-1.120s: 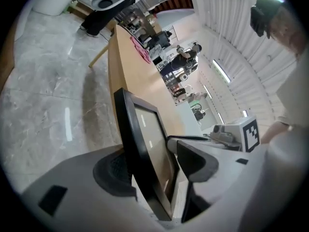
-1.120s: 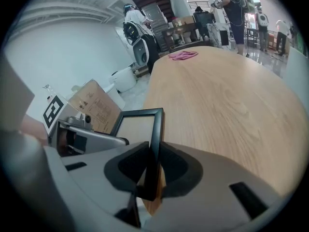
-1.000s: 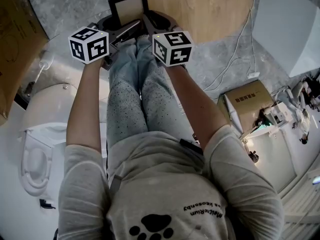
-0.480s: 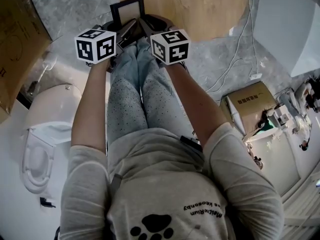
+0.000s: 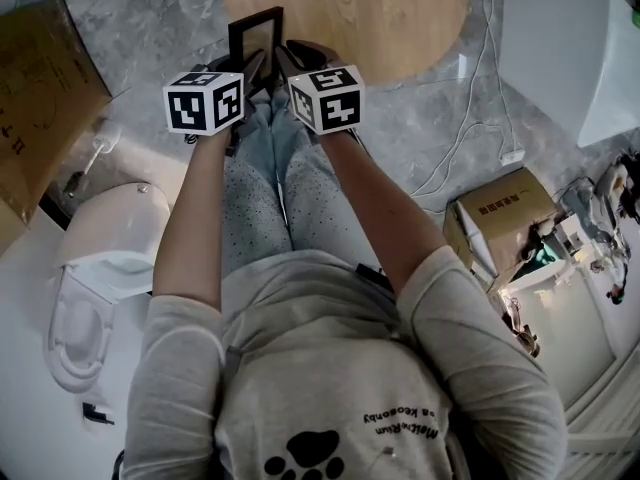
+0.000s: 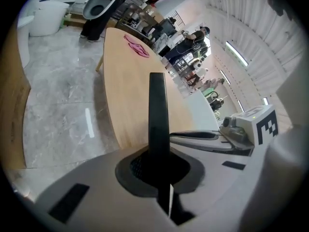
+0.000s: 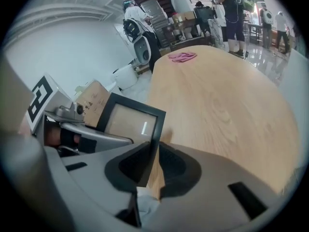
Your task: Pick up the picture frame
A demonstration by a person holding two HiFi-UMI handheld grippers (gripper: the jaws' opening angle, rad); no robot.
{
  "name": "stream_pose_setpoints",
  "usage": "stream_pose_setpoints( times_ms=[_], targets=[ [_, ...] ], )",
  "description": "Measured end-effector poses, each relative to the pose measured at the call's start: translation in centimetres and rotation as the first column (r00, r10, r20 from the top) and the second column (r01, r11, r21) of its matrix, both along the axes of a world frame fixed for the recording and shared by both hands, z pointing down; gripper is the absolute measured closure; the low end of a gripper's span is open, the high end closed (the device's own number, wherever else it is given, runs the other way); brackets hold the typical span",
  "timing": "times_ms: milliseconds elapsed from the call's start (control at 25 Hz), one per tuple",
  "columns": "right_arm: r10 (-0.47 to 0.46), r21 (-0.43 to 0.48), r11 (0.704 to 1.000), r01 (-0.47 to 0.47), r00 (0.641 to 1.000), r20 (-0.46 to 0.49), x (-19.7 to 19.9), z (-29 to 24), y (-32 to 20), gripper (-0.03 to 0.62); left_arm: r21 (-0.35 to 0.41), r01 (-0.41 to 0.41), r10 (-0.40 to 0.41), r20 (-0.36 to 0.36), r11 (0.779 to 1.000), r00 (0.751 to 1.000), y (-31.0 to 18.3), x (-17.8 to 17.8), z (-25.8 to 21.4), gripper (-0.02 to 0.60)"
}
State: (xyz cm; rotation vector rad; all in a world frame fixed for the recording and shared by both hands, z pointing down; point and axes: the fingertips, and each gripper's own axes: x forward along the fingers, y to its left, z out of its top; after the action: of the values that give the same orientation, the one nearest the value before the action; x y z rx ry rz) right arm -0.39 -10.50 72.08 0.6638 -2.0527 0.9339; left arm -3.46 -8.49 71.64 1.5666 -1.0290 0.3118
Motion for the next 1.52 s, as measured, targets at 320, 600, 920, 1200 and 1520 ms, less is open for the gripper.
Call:
stream_pose_setpoints(
  times_ms=[320, 600, 920, 1200, 1520],
  targets=[
    [0.048, 0.070, 0.996, -0.049, 0.999, 0.010, 1.0, -5.1, -1.8, 0.569, 0.059, 0.056, -0.061, 0.075, 0.997, 0.995, -1.4, -1.7, -3.9, 0.566],
    [0.126, 0.145, 0.981, -0.132, 0.991, 0.052, 1.4, -11.2, -3.5, 0.585, 0.158, 0.061, -0.087, 0.158, 0.985, 0.984, -2.2, -2.5, -9.6, 0.566],
    [0.145, 0.252, 0.952, -0.176, 0.980, 0.136, 1.8, -20.5, -5.2, 0.586, 0.302, 0.077, -0.148, 0.220, 0.950, 0.964, -3.0, -2.9, -17.9, 0.566],
    [0.128, 0.336, 0.922, -0.194, 0.969, 0.209, 1.7, -28.0, -4.7, 0.586, 0.430, 0.079, -0.212, 0.272, 0.899, 0.939, -3.4, -3.6, -25.4, 0.566],
    [0.052, 0.494, 0.846, -0.201, 0.953, 0.299, 1.4, -37.2, -4.1, 0.586, 0.579, 0.071, -0.295, 0.304, 0.812, 0.906, -2.6, -4.4, -34.0, 0.566]
  ],
)
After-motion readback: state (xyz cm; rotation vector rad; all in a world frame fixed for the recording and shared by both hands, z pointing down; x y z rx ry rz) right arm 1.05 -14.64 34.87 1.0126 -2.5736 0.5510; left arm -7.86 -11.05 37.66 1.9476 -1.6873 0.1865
